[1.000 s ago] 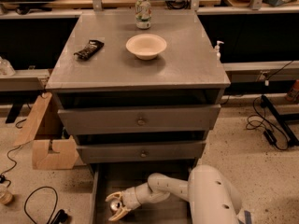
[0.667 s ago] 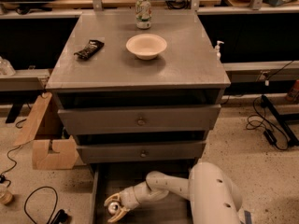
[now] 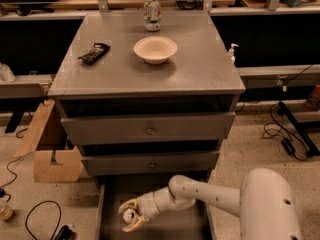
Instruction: Pick orange can from bottom drawer and place on counter
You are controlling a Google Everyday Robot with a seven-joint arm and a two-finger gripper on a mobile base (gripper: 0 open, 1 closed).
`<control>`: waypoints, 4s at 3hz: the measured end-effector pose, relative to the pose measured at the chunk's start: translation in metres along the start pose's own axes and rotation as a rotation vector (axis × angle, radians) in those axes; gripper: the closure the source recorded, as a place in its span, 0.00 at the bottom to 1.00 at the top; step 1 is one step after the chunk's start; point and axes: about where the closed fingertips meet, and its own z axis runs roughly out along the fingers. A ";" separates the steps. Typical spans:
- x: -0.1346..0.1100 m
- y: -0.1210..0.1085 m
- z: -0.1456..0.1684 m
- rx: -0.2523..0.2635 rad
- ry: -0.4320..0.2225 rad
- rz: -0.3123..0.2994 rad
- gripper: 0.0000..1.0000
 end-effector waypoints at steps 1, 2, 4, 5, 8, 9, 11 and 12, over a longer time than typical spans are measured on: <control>-0.076 0.019 -0.070 0.092 0.020 0.046 1.00; -0.134 0.051 -0.119 0.138 0.045 0.080 1.00; -0.231 0.083 -0.209 0.273 0.042 0.167 1.00; -0.212 0.083 -0.223 0.303 0.074 0.210 1.00; -0.284 0.056 -0.271 0.367 0.069 0.236 1.00; -0.360 0.027 -0.330 0.444 0.080 0.257 1.00; -0.461 -0.044 -0.427 0.607 0.054 0.301 1.00; -0.477 -0.083 -0.463 0.692 0.014 0.352 1.00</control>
Offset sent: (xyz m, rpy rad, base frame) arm -0.1168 -0.1324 0.2366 -0.0589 0.0454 -0.2131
